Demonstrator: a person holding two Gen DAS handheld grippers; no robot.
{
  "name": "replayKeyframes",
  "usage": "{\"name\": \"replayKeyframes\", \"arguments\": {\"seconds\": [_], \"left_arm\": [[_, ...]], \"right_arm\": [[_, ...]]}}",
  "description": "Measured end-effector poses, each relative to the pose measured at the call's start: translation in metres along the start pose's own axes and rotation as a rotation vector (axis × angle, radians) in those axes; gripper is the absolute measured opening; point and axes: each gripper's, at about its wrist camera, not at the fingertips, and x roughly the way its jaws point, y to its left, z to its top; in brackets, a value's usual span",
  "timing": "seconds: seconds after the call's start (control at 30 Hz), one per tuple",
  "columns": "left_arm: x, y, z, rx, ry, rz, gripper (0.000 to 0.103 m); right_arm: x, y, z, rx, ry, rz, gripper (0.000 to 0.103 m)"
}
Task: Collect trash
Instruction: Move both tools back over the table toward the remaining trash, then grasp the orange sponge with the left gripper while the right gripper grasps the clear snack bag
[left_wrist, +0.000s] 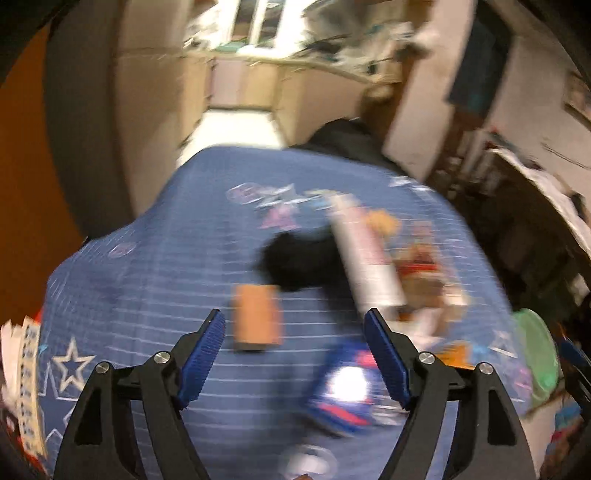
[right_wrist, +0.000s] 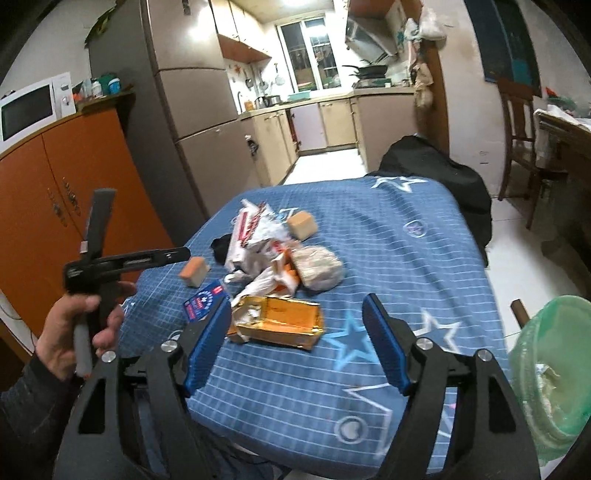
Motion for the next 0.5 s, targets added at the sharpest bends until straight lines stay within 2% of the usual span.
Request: {"name": "replayKeyframes", "arguments": {"seconds": [0.1, 0.23, 0.4, 0.43, 0.5], "left_arm": [[0.02, 0.026, 0.004, -0.023, 0.04, 0.022, 0.077], [0.047, 0.028, 0.006, 0.0, 0.092, 0.032, 0.077], [0.06, 0.022, 0.008, 0.045, 0.063, 0.079, 0.076], [0.062, 0.024, 0.009, 0.045, 0.056, 0.089, 0.074], [0.062, 0.024, 0.009, 0.054, 0.041, 0.108, 0.054]], "right_arm": [[0.012, 0.006, -0.002, 0.003, 0.026, 0.008, 0.073], [0.031, 0.015, -0.002, -0.006, 0.062, 0.008, 0.074], [0.053, 0.019, 0.0, -0.021, 0.093, 0.011, 0.074], [0.059, 0.018, 0.0, -0.022, 0.101, 0.013, 0.074], [0.07, 0.013, 0.002, -0.018, 0.117, 0.018, 0.074]]}}
